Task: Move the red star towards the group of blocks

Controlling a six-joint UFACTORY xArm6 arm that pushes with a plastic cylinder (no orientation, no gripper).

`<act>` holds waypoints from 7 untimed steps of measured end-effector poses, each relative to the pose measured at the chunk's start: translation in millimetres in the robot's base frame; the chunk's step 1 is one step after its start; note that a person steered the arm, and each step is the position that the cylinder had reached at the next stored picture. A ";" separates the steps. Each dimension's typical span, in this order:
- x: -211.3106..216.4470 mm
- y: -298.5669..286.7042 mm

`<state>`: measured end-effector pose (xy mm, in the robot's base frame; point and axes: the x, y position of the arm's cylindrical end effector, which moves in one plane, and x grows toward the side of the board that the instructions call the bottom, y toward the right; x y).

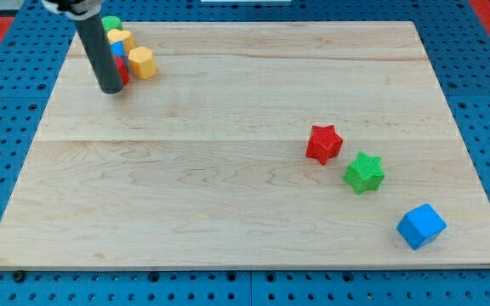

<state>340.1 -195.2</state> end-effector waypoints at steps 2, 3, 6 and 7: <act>32.8 138.7; 49.6 235.4; 93.2 308.9; 101.3 268.7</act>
<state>441.4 73.5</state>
